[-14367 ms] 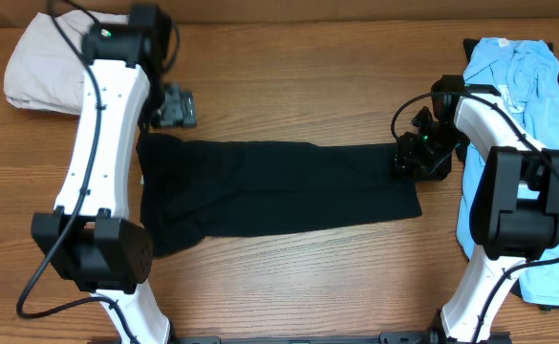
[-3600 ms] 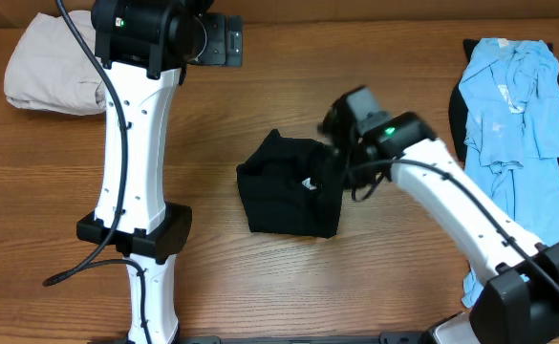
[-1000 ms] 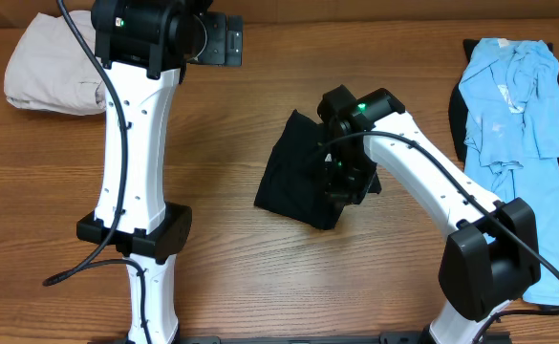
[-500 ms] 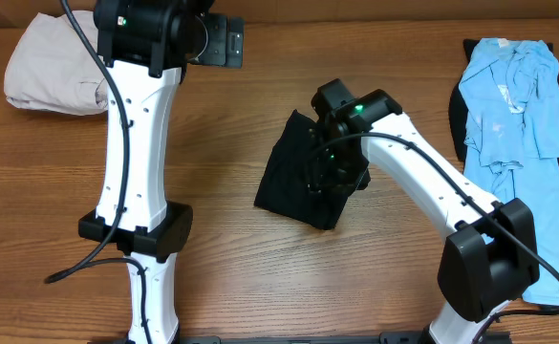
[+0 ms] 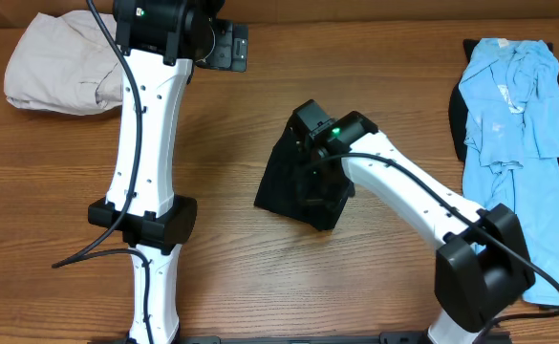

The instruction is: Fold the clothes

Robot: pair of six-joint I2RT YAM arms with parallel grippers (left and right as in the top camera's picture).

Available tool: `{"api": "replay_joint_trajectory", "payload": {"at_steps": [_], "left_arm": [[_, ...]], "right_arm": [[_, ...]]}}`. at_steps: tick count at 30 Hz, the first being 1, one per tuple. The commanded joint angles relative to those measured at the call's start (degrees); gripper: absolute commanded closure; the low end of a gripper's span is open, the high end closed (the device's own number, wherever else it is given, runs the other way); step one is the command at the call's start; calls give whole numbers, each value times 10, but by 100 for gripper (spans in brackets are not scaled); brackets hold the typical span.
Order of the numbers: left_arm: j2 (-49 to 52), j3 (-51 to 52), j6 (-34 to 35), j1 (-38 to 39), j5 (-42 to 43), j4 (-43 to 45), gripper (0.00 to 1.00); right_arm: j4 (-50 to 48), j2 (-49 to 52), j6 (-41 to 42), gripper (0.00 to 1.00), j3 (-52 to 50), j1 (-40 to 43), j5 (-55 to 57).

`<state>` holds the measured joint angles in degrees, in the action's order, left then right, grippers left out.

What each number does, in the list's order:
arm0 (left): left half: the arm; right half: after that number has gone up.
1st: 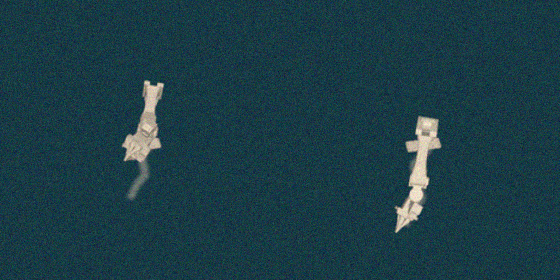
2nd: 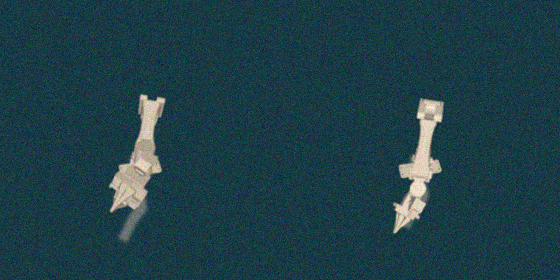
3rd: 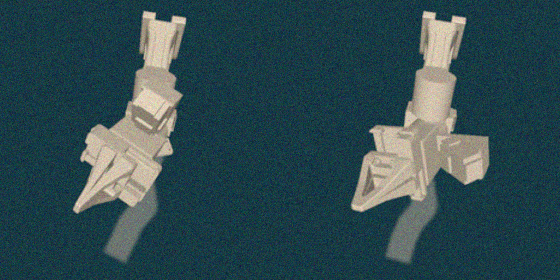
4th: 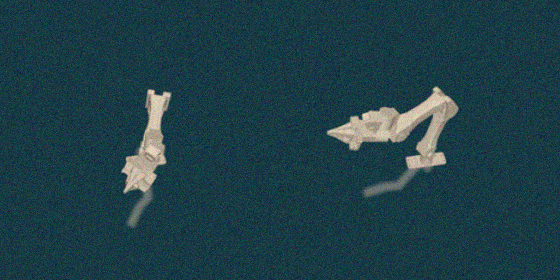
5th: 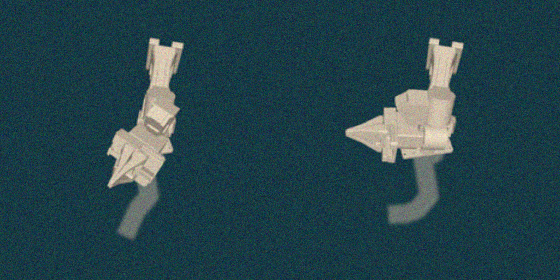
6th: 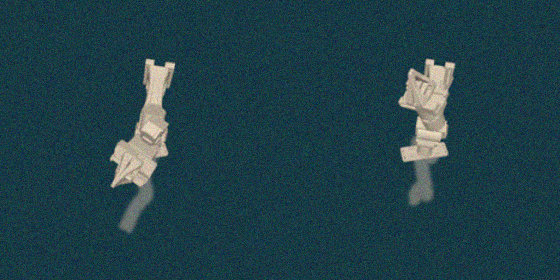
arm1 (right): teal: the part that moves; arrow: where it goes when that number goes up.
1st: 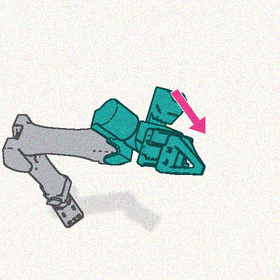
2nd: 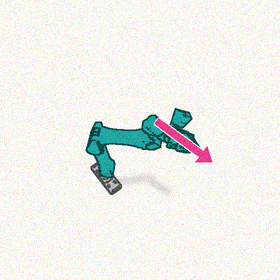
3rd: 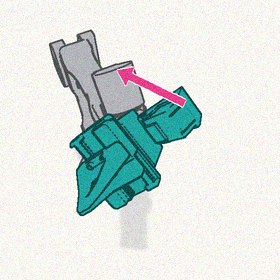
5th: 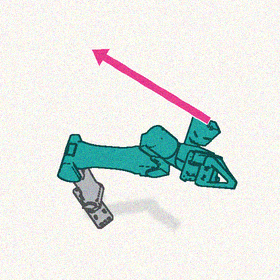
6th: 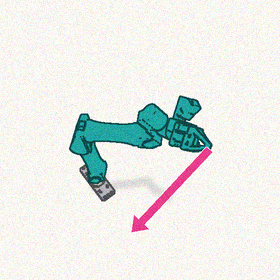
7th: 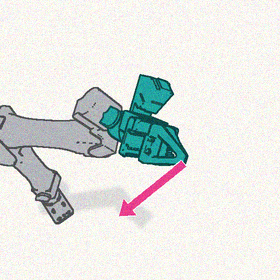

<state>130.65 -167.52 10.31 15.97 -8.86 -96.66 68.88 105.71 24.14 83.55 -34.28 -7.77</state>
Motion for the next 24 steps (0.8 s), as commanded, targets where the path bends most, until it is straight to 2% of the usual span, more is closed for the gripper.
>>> {"api": "replay_joint_trajectory", "payload": {"at_steps": [1,7,12,13,15,16,18,22,24], "left_arm": [[2,-1,-10,-3,-6,-1,0],[2,-1,-14,-3,-6,-1,0],[2,-1,-16,-3,-6,-1,0],[2,-1,-16,-3,-7,-1,0],[2,-1,-16,-3,-7,-1,0],[2,-1,-16,-3,-7,-1,0],[2,-1,-16,-3,-6,-1,0],[2,-1,-16,-2,0,-1,0],[2,2,-19,-2,29,-1,0]], "right_arm": [[41,-56,61,96,-2,10,42],[140,-74,122,96,-24,3,50],[86,-73,152,96,-118,2,45],[70,-73,152,86,-137,3,38],[52,-73,154,52,-161,8,37],[49,-73,154,43,-167,12,39],[46,-74,156,40,-167,26,49],[45,-98,143,40,-130,78,65],[48,-121,119,39,-101,110,64]]}}
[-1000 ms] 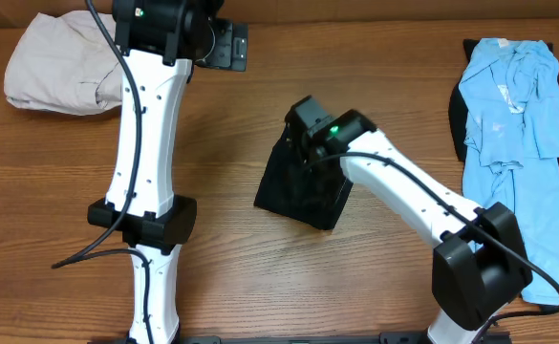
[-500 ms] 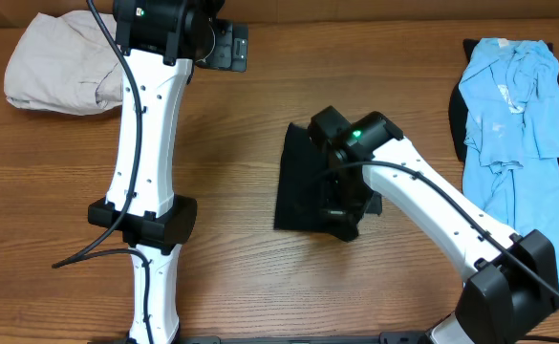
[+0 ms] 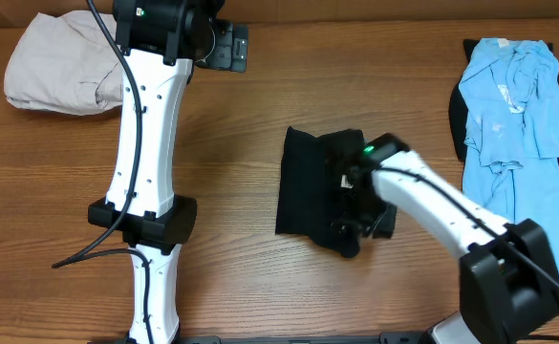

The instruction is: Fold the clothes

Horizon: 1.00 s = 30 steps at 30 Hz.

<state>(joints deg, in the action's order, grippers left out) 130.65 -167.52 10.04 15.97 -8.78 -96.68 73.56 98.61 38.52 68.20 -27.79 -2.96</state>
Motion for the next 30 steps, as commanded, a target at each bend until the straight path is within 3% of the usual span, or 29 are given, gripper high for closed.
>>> {"api": "replay_joint_trajectory", "payload": {"at_steps": [1,3,6,11,19,30], "left_arm": [[2,3,-21,-2,57,-1,0],[2,11,-38,1,133,-1,0],[2,37,-48,10,208,-1,0],[2,134,-50,43,237,-1,0],[2,349,-63,105,294,3,0],[2,494,-64,181,309,116,0]], "right_arm": [[4,-61,-36,38,67,60,16],[9,-85,-59,36,95,92,16],[17,-118,-89,22,130,147,11],[18,-158,-140,15,149,238,-24],[31,-162,-189,15,146,304,-35],[19,-162,-191,14,146,308,-35]]}}
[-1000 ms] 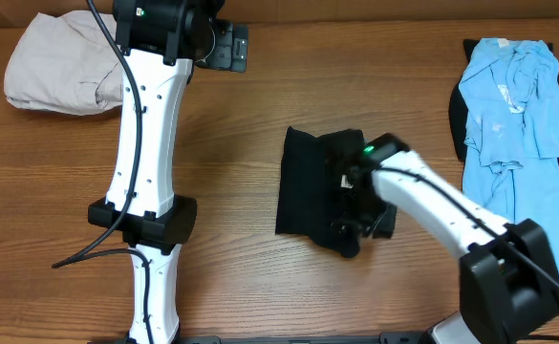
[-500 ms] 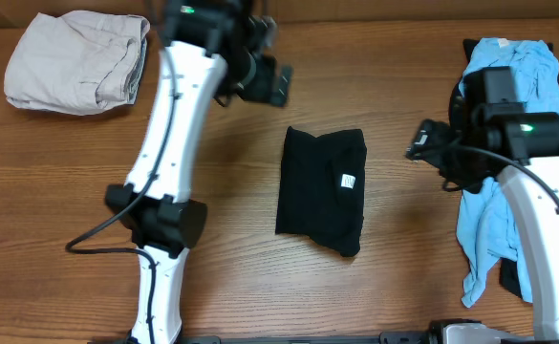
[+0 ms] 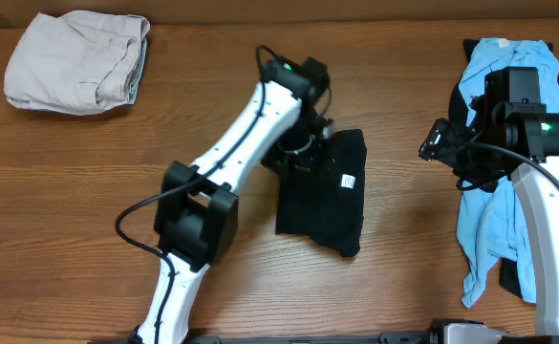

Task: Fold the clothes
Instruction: 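Grasp the folded black shirt with the left gripper and lift it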

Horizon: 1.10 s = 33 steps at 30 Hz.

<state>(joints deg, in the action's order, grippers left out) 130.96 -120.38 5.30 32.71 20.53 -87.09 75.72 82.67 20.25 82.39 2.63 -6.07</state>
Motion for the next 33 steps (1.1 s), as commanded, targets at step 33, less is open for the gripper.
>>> {"api": "replay_joint_trajectory", "payload": {"at_steps": [33], "left_arm": [[-9,70,-41,-4,-469,272,0]], "right_arm": [[-25,1,-8,13,4,3,0]]}}
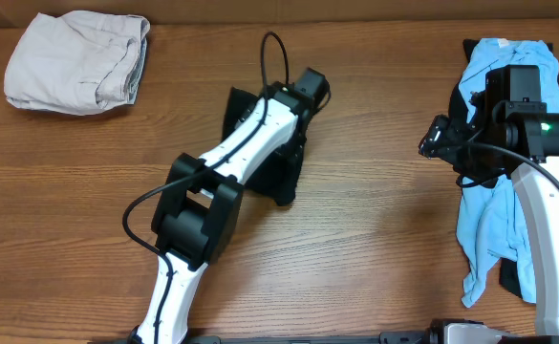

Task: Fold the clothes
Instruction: 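Grasp the folded black shirt with the left gripper and lift it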

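A black garment (281, 180) lies bunched at the table's middle, partly hidden under my left arm. My left gripper (296, 122) points down onto its upper part; the fingers are covered by the wrist, and the cloth looks pulled up toward them. At the right edge lies a light blue shirt (489, 225), rumpled into a long strip. My right gripper (439, 143) hovers at the shirt's left side, and its fingers are too dark to read.
A folded beige garment (74, 62) sits at the far left corner. Another dark cloth (514, 279) shows under the blue shirt at the right edge. My left arm (217, 172) crosses the table diagonally from the front.
The black garment has shifted left and up and is narrower and more bunched, with my left gripper still over it, now farther back. The right arm and blue shirt look unchanged.
My right gripper first held the black garment tented at mid-table, with the left arm raised at the left. Then the garment lay flatter under the right gripper. Later the right arm stood at the blue shirt, now rumpled, and the left gripper was on the black garment, since displaced leftward.
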Robot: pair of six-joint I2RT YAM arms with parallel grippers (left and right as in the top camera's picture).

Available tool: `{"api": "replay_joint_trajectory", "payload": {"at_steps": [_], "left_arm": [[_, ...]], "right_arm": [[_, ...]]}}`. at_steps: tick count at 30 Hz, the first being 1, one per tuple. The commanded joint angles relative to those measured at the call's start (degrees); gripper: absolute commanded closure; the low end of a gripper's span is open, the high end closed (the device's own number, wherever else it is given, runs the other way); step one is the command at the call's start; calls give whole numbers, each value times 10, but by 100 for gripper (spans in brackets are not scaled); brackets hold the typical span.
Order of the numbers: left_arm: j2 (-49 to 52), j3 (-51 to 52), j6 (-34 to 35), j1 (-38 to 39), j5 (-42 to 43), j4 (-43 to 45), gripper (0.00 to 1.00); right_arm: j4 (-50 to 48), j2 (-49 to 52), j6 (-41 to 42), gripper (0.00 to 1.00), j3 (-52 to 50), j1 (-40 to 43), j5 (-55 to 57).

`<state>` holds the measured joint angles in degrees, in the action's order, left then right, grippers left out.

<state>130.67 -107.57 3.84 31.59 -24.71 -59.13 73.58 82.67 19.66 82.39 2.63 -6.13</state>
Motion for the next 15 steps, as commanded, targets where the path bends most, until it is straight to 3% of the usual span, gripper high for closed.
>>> {"api": "replay_joint_trajectory", "payload": {"at_steps": [1,7,10,15], "left_arm": [[-7,-80,-26,12,2,-19,0],[-7,-150,-9,26,243,-69,0],[-7,-124,42,27,260,-66,0],[-7,-51,71,27,223,-29,0]], "right_arm": [[-4,1,-2,13,4,3,0],[-3,4,-2,13,4,3,0],[-5,4,-2,13,4,3,0],[-9,4,-2,13,4,3,0]]}}
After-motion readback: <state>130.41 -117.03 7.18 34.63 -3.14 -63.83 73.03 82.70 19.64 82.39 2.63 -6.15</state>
